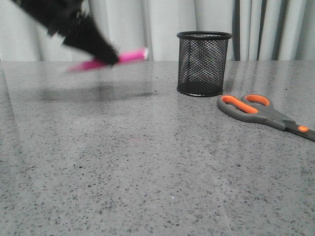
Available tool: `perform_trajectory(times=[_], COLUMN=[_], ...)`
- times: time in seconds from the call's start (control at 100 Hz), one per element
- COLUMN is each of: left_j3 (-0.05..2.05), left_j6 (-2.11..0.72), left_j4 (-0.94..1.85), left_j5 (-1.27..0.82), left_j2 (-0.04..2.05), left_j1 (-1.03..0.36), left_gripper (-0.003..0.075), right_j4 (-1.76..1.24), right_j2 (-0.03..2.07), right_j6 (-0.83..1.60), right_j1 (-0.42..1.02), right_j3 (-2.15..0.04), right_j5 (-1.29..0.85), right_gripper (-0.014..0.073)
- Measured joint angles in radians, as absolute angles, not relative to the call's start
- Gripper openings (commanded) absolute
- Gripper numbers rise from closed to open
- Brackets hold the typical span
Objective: Put pen and scissors into bin
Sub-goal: 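Lift the pink highlighter with the left gripper toward the mesh cup, then lower the highlighter into the mesh cup and open the left gripper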
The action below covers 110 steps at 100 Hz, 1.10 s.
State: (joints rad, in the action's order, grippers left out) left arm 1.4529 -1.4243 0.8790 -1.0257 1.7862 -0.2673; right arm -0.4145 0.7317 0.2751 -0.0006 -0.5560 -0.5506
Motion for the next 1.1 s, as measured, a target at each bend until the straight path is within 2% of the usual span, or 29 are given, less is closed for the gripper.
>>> perform_trajectory(times=[0.23,0.47,0.71,1.1], left_j3=[1.484,1.492,1.572,1.647], left_j6=[-1.571,-1.824,-1.885,-1.921], left_j4=[1.391,1.710,1.770,1.783], left_j5=[-0.884,-0.658,-0.581,-0.583], left_j2=[1.769,1.813,1.949,2.053], left_j1=[-0.348,-0.519,-0.582,-0.600], left_gripper=[-0.0020,-0.0020,-0.0019,-0.0014], right_j4=[-0.414,-0.414,-0.414,-0.414], right_j2=[0.732,0.732,0.732,0.732], right_j6=[0.275,0.275,0.275,0.277], right_j1=[-0.001,-0.001,-0.001,-0.001], right_j3=[-0.556,-0.556,-0.556,-0.556], right_j5=[-0.551,-0.553,-0.555,-0.555], right_gripper=[0.0414,0.0414,0.0414,0.0414])
